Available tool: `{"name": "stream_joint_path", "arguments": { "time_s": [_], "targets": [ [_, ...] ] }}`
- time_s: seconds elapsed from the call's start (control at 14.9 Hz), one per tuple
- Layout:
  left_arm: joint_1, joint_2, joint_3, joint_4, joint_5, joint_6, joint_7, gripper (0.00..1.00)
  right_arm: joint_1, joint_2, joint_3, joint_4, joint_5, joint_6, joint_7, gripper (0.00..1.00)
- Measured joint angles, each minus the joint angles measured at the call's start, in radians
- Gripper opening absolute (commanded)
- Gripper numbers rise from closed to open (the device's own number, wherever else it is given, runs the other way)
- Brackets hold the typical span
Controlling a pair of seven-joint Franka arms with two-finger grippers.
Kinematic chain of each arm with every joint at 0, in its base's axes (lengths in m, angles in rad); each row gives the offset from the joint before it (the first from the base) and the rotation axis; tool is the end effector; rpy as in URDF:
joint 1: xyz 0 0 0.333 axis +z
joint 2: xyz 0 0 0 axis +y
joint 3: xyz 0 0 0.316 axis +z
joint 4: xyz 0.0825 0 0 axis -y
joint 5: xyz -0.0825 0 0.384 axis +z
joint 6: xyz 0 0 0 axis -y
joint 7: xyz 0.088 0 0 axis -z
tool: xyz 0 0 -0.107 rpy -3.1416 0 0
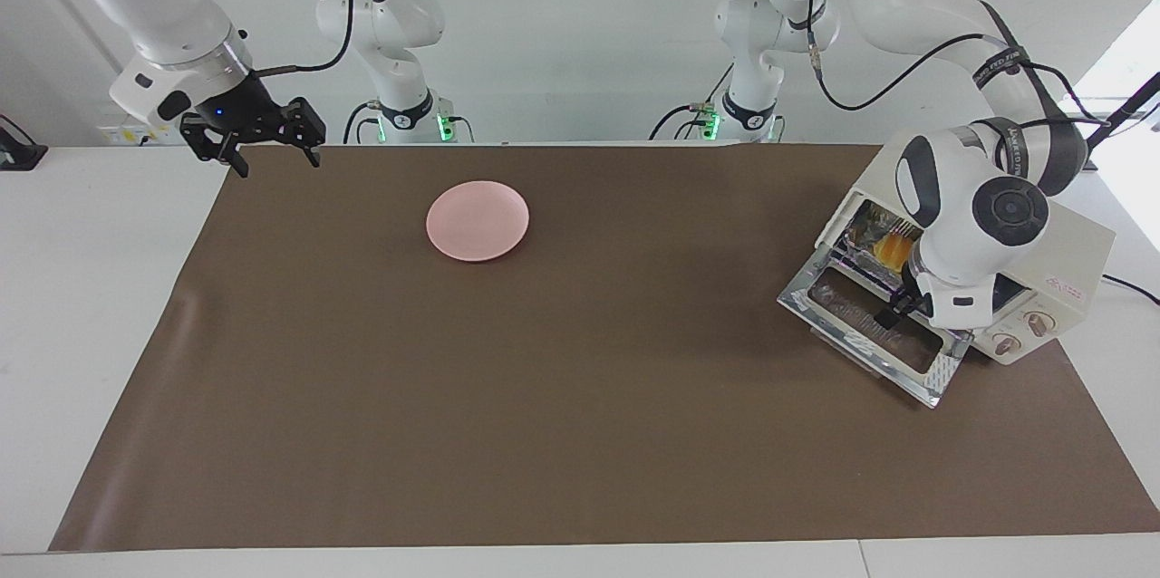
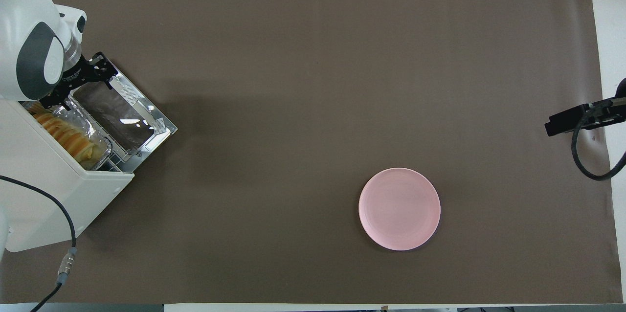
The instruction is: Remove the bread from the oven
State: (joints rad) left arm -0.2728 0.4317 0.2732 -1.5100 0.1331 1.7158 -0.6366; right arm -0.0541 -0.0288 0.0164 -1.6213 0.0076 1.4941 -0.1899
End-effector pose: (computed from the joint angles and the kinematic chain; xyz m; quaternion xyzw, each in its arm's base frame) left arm 0.6559 -0.0118 0.4102 -0.9441 -0.2878 0.0614 0.1483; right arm 0.5358 -0.0192 0.6103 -0.9959 -0.0760 0.0485 0.0091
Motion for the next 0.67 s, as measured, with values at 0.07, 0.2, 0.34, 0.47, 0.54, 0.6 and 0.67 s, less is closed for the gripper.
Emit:
{"name": "stream_joint_path", "arguments": {
  "time_s": [0.07,0.2,0.34,0.47,0.54,0.6,0.67],
  "targets": [
    [-0.001,-0.009,0.000,-0.018,0.000,0.010,-0.001,1.00,0.000,0.000,0.000,0.000,0.000,0.000,0.000,1.00],
    [-0.002,-0.023,0.000,-0.050,0.000,0.029,-0.003,1.00,0.000,0.000,0.000,0.000,0.000,-0.001,0.000,1.00],
    [-0.006,-0.036,0.000,-0.082,0.000,0.059,-0.004,0.91,-0.001,0.000,0.000,0.000,0.000,-0.013,0.000,1.00],
    [-0.009,-0.045,0.000,-0.109,0.000,0.083,-0.004,0.60,-0.001,0.000,0.000,0.000,0.000,-0.020,0.000,1.00],
    [-0.010,-0.049,0.000,-0.121,0.001,0.090,-0.004,0.57,-0.001,0.000,0.000,0.000,0.000,-0.020,0.000,1.00],
    [-0.010,-0.055,-0.001,-0.133,0.001,0.095,-0.004,0.53,-0.001,0.000,-0.001,0.000,0.000,-0.021,0.000,1.00],
    [-0.010,-0.061,-0.001,-0.146,0.001,0.095,-0.004,0.47,-0.001,0.000,-0.001,0.000,0.000,-0.021,0.000,1.00]
  ]
}}
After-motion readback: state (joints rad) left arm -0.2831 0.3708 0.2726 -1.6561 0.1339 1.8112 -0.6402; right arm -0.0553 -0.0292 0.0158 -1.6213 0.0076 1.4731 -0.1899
